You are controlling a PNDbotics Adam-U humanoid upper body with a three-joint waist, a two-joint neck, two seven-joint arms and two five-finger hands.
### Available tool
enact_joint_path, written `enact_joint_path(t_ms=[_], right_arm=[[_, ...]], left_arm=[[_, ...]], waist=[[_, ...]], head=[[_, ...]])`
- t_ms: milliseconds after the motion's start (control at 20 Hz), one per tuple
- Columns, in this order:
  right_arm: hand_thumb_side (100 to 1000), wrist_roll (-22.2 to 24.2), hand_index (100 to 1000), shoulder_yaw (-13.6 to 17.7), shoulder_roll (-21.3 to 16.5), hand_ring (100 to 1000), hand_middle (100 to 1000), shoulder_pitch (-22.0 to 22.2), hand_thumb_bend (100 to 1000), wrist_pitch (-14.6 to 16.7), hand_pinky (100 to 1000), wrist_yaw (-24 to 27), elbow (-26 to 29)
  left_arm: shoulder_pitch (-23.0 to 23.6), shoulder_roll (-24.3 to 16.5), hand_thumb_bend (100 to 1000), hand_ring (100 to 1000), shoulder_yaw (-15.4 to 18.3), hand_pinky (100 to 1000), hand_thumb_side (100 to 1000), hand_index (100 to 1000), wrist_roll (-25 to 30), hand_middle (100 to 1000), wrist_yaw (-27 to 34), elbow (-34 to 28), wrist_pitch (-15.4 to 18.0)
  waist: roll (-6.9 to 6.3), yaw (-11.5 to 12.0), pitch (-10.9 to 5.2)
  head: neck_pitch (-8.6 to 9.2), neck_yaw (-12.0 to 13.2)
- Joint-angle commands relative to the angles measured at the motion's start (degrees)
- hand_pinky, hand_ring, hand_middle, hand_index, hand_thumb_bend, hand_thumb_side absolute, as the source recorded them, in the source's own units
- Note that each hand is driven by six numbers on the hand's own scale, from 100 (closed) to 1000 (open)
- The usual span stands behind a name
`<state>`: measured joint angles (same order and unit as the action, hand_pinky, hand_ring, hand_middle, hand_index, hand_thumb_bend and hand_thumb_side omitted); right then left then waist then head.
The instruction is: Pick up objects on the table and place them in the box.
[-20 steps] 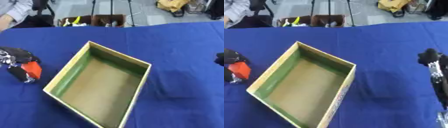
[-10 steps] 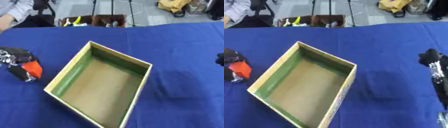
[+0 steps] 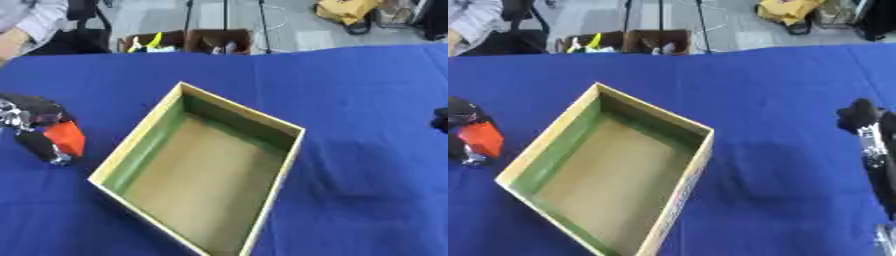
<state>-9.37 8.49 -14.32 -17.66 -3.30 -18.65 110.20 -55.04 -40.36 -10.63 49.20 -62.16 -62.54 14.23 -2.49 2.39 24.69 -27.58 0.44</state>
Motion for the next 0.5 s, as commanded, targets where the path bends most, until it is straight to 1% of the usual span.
enact_joint_path(t_ms=[50,100,250,300,350,450,500], right_arm=[[1000,0.1,656,0.51,-1.08,640,543,-0.32,513,0.09,722,-0.41,0.62],[1000,0.07,656,0.54,-1.07,640,543,-0.31,512,0.08,722,-0.43,0.61],[1000,0.07,656,0.57,-1.03,640,543,-0.29,513,0.07,723,-0.46,0.56],[1000,0.08,656,0.58,-1.02,640,543,-0.28,514,0.07,723,-0.47,0.55],[1000,0.09,656,0.58,-1.02,640,543,-0.28,514,0.07,723,-0.48,0.55],[1000,0.09,656,0.6,-1.02,640,543,-0.24,513,0.06,723,-0.48,0.53],[1000,0.09,656,0.62,-1.02,640,543,-0.23,513,0.05,723,-0.49,0.52]], left_arm=[[-0.81,-2.27,442,773,1.0,647,639,883,2.76,727,-0.42,-0.27,2.59],[-0.78,-2.22,437,767,1.03,640,638,874,2.76,714,-0.37,-0.22,2.58],[-0.81,-2.02,355,681,1.24,547,605,783,2.76,590,0.4,-0.51,2.46],[-0.86,-2.0,322,648,1.33,511,583,751,2.76,555,0.72,-0.82,2.28],[-0.92,-2.01,254,601,1.44,453,531,697,2.76,511,1.0,-1.24,2.02],[-1.12,-2.09,176,557,1.88,399,462,630,2.58,461,1.45,-2.66,1.15],[-1.15,-2.1,169,554,2.06,395,467,628,1.98,460,1.56,-3.43,0.58]], waist=[[0.02,0.03,-1.32],[0.03,0.0,-1.3],[0.06,-0.02,-1.22],[0.07,-0.02,-1.2],[0.08,-0.01,-1.18],[0.09,0.01,-1.18],[0.08,0.02,-1.18]], head=[[0.61,0.1],[0.65,0.1],[0.65,0.07],[0.65,0.06],[0.64,0.07],[0.54,0.06],[0.54,0.08]])
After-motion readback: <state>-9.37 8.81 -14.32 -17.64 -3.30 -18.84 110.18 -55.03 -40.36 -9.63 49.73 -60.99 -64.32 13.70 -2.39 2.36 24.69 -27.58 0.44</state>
